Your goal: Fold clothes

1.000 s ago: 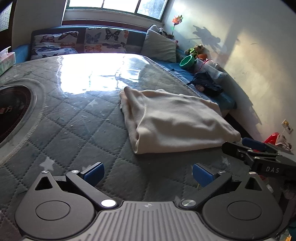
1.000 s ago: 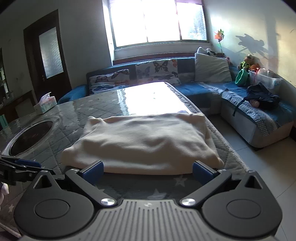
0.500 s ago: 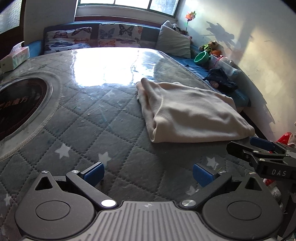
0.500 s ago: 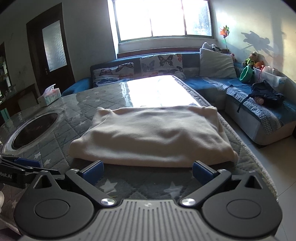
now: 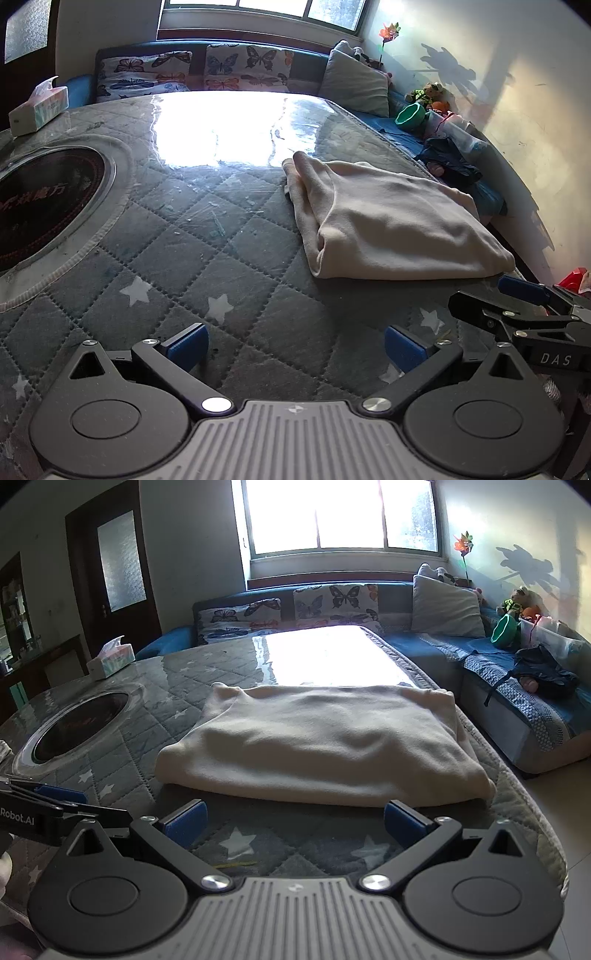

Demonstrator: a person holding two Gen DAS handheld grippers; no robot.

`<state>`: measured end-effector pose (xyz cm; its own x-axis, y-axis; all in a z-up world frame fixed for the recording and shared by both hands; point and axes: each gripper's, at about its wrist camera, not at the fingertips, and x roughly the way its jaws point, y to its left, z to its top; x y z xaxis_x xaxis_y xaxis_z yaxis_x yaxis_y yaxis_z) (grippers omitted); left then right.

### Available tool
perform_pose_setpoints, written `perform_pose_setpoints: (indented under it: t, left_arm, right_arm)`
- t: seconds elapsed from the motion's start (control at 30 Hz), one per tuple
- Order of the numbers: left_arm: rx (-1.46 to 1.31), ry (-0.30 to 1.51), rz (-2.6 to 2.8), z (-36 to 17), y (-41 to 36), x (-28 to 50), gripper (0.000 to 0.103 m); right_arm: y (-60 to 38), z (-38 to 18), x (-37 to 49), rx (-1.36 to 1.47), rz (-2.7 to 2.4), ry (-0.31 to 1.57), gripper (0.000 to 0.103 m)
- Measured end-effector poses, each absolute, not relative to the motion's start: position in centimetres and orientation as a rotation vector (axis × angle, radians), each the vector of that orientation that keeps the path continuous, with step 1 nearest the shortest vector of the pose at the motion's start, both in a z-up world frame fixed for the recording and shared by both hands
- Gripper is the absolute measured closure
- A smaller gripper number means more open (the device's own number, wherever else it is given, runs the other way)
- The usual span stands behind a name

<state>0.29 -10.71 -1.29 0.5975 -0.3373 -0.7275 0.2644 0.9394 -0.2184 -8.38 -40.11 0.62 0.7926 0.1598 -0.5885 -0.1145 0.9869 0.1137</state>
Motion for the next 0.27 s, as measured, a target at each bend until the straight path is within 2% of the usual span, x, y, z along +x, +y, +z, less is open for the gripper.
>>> perform_pose_setpoints:
  t: [0.27]
  left_arm:
    - [-0.093, 0.864, -0.334, -1.28, -10.72, 0.47, 0.000]
  right_arm:
    - [-39.97, 0.43, -8.48, 0.072, 0.158, 0.646, 0.000]
